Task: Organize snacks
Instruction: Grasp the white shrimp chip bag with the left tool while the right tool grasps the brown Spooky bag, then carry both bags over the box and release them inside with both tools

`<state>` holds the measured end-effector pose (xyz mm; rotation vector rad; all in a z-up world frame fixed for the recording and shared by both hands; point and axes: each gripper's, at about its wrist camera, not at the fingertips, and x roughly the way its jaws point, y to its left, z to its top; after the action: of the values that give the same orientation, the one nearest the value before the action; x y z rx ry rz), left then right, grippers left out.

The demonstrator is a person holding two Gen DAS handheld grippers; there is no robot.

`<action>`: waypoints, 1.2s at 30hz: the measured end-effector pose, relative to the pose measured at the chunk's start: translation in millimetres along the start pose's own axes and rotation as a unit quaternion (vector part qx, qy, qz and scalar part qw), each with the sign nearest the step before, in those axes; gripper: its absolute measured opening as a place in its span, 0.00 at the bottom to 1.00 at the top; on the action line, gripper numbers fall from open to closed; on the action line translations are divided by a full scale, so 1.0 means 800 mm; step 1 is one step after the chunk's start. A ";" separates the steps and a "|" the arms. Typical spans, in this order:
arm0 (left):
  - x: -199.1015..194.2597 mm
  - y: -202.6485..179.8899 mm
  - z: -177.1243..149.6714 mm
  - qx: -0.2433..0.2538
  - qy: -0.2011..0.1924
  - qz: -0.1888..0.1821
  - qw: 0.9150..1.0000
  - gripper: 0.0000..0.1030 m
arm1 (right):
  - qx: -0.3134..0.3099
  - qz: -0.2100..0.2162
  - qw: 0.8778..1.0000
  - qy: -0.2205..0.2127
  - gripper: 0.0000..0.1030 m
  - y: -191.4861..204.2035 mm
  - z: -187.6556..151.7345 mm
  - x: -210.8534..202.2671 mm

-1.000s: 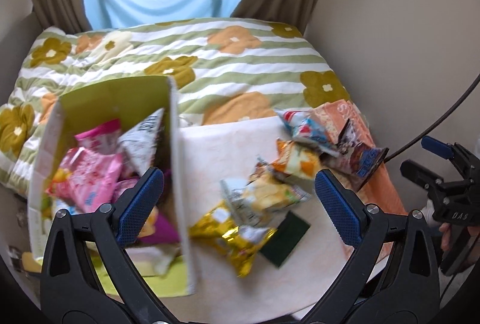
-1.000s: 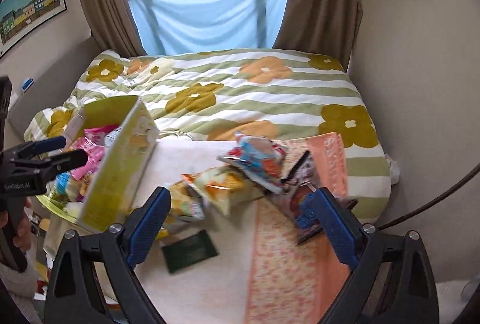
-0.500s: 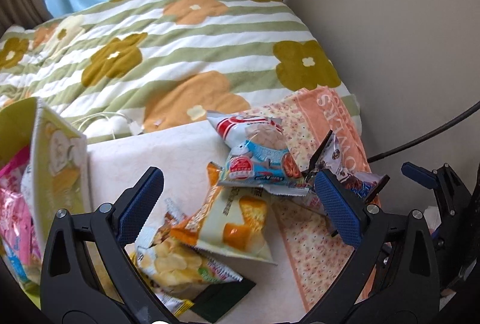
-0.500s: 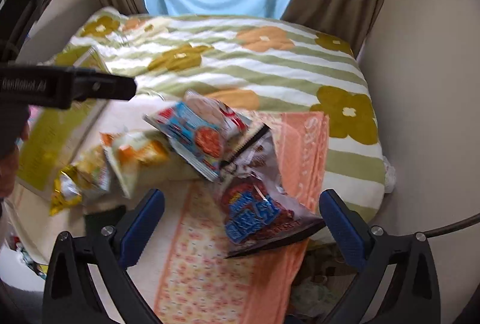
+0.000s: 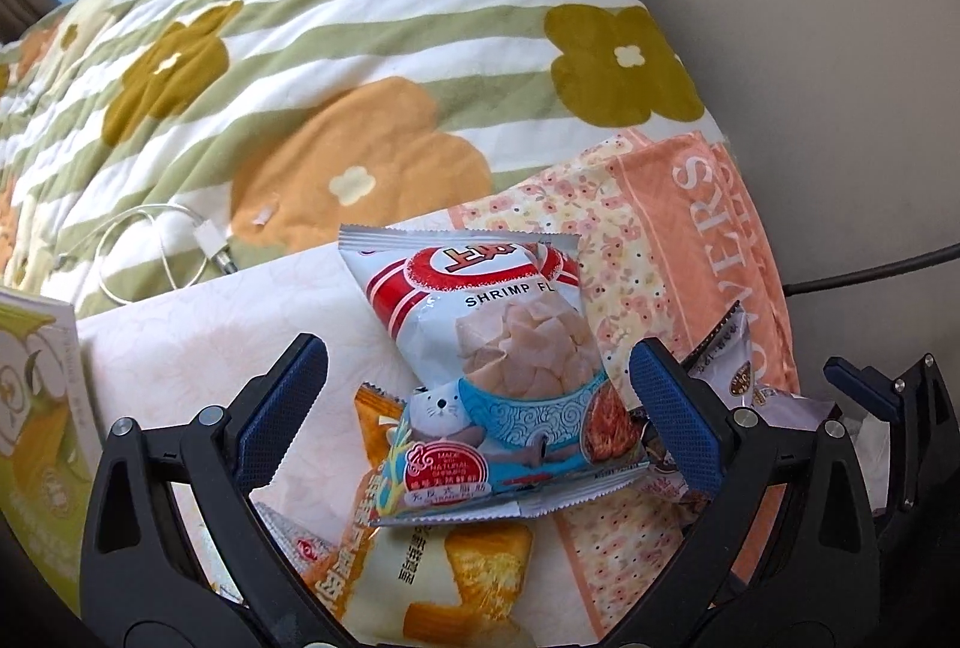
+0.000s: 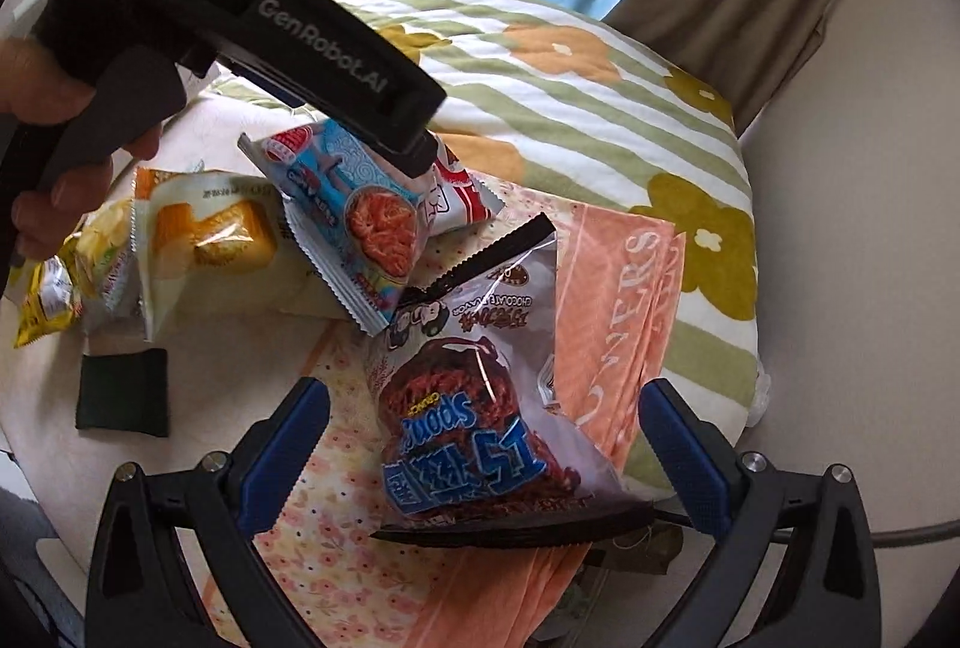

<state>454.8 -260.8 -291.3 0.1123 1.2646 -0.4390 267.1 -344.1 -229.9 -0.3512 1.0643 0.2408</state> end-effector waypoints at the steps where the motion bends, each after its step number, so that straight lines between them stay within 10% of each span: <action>1: 0.005 0.000 0.001 0.000 0.005 -0.002 1.000 0.98 | -0.005 0.000 1.000 0.006 1.00 -0.001 0.001 0.004; 4: 0.022 0.003 0.004 -0.005 0.022 -0.008 1.000 0.96 | -0.015 0.005 1.000 0.014 1.00 -0.006 0.002 0.014; 12: 0.043 0.005 -0.002 -0.009 0.053 -0.062 0.997 0.52 | -0.030 0.034 0.999 0.021 1.00 -0.001 0.009 0.034; 23: 0.020 0.006 0.002 0.003 0.028 -0.046 0.999 0.49 | -0.052 0.025 0.998 0.040 0.99 0.014 0.011 0.055; 30: -0.007 0.009 -0.004 0.006 0.003 -0.035 0.999 0.49 | -0.046 0.024 0.997 0.057 0.65 0.014 0.005 0.060; 36: -0.041 0.006 -0.008 0.004 -0.025 -0.033 0.999 0.49 | -0.029 0.011 0.998 0.046 0.62 0.009 0.006 0.040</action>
<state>443.6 -246.1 -263.5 0.0657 1.2197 -0.4995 283.3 -334.8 -257.0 -0.4062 1.1539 0.2778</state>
